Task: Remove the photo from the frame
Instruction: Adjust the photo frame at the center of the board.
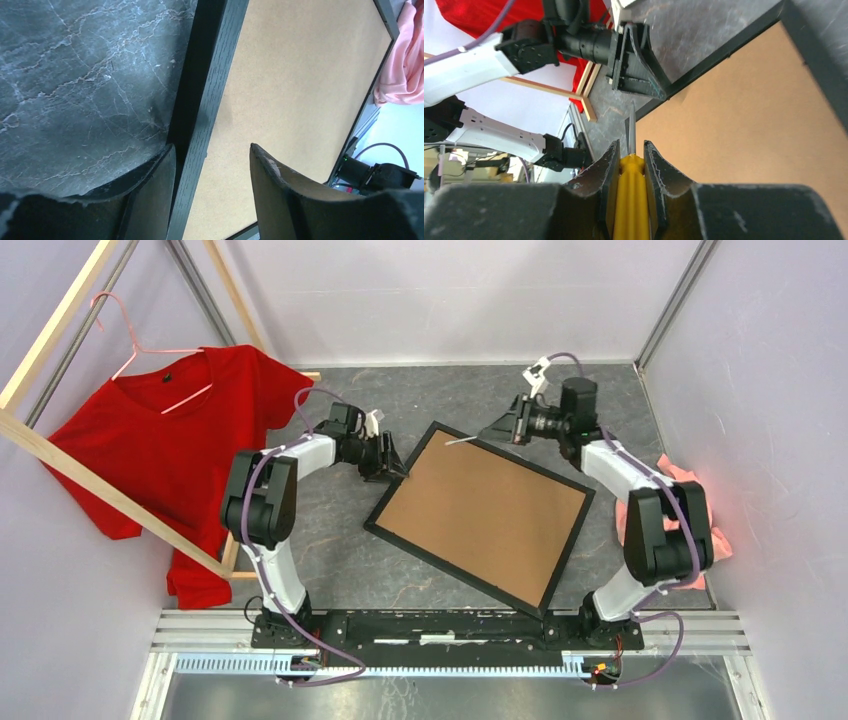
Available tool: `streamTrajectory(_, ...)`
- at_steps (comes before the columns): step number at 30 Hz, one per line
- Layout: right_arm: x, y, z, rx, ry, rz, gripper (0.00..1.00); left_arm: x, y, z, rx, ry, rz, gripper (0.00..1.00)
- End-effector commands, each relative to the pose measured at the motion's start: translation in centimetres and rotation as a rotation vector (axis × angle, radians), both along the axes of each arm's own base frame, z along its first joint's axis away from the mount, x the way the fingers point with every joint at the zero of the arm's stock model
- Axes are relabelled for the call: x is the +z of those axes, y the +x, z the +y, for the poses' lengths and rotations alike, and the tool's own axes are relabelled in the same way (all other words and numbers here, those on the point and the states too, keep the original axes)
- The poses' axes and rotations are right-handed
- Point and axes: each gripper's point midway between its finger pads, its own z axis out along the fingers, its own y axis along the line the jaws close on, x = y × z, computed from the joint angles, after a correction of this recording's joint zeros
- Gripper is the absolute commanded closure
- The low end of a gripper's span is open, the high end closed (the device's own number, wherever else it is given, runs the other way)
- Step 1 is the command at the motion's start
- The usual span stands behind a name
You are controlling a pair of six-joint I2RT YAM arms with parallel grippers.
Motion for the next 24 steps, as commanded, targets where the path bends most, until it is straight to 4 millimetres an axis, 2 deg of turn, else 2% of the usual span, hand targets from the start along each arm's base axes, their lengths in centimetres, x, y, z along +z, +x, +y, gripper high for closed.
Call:
streamTrajectory(1,-1.6,0.1,2.2,0.013,0.017,0.037,1.0,2.8,-0.4,-1.6,-0.029,-0.012,-0.041,0.38)
streamTrajectory(3,-0.9,0.2,1.9,0.016,0.039,0.019,1.0,2.7,1.7,-0.2,-0.001,0.136,-0.099,0.37)
streamTrajectory(5,0.3,0.4,0.7,0.004,0.035,-0.027,1.0,3.0,3.7,0.8,0.014,0.223,-0.16,0.36)
streamTrajectory(7,1.7,0.5,-1.1,-0.024,0.024,-0.08,1.0,3.8,5.9,1.4,0.023,0.278,-0.232,0.35)
streamTrajectory(9,2.6,0.6,-3.0,-0.065,0.013,-0.119,1.0,4.8,8.1,1.1,0.017,0.296,-0.291,0.35)
streamTrajectory(11,3.3,0.8,-4.9,-0.113,-0.012,-0.148,1.0,4.7,10.0,0.3,-0.011,0.302,-0.322,0.34)
streamTrajectory(12,3.7,1.3,-6.9,-0.161,-0.027,-0.164,1.0,4.8,11.1,-0.2,-0.028,0.313,-0.344,0.34)
streamTrajectory(16,5.2,1.4,-10.5,-0.244,-0.05,-0.201,1.0,3.4,13.0,-4.3,-0.196,0.356,-0.385,0.32)
streamTrajectory(20,5.9,1.0,-11.8,-0.289,-0.067,-0.239,1.0,2.5,15.2,-7.1,-0.272,0.386,-0.455,0.32)
streamTrajectory(24,6.4,0.7,-12.2,-0.307,-0.072,-0.259,1.0,1.0,15.7,-8.0,-0.281,0.39,-0.445,0.32)
